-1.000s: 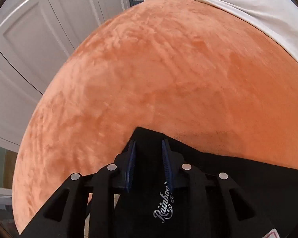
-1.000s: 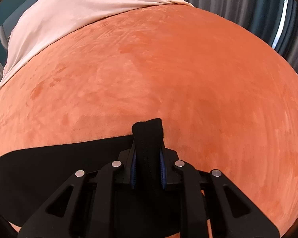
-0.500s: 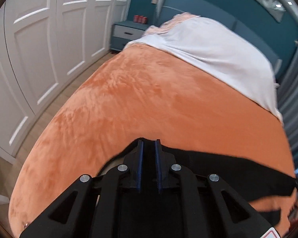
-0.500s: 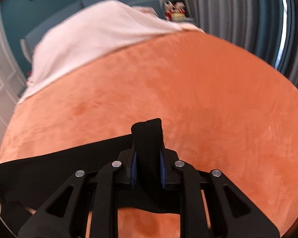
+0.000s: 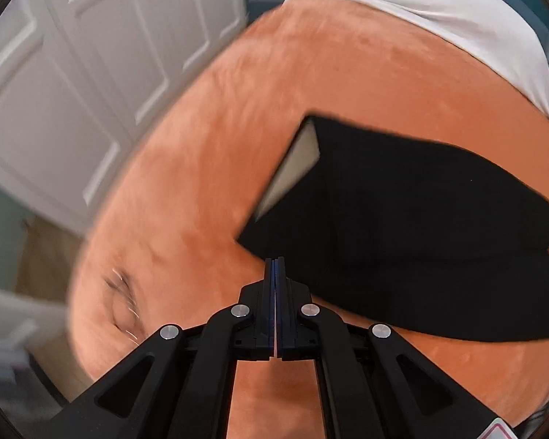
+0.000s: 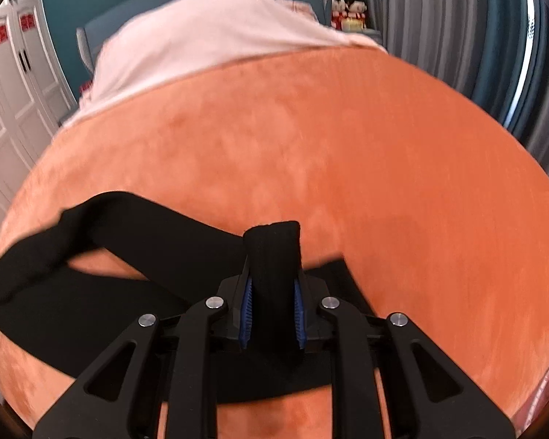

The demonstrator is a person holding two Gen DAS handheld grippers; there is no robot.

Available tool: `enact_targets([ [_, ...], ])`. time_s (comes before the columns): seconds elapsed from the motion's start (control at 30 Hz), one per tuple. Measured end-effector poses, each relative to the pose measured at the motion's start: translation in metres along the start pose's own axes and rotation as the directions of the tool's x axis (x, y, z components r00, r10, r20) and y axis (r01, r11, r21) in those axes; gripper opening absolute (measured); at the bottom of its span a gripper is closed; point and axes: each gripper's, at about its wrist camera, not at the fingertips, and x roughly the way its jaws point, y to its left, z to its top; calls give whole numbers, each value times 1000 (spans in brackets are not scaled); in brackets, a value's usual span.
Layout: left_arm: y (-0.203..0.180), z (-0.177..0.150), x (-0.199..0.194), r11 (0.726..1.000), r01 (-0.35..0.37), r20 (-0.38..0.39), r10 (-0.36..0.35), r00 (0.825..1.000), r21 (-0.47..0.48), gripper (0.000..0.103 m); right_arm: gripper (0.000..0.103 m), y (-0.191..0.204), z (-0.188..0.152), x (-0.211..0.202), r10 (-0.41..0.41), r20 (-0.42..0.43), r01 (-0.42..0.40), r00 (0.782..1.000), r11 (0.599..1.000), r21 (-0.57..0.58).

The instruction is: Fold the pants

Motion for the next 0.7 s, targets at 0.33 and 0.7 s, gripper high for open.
enact_targets([
  [0.33,-39,21,66,915,221,-82,-262,962,-337,81,17,6,1,3,-14,4,14,1000,1000,13],
  [0.7,2,74,12,884,342,46,-346,937,-319,9,17,12,1,1,-18,17,18,1000,1000,5],
])
